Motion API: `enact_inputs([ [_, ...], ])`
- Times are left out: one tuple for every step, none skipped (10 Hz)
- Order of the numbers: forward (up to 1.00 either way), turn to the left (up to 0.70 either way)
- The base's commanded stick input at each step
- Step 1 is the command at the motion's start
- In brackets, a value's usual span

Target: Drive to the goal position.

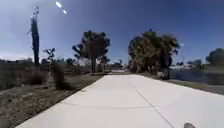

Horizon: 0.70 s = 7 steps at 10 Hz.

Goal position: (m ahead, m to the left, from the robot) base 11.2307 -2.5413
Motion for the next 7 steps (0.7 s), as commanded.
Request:
enact_inputs([
  [1.0,-0.3],
  [1.0,-0.4],
  [1.0,-0.4],
  [1.0,-0.4],
  [1.0,-0.29],
  [1.0,-0.06],
  [1.0,0.0],
])
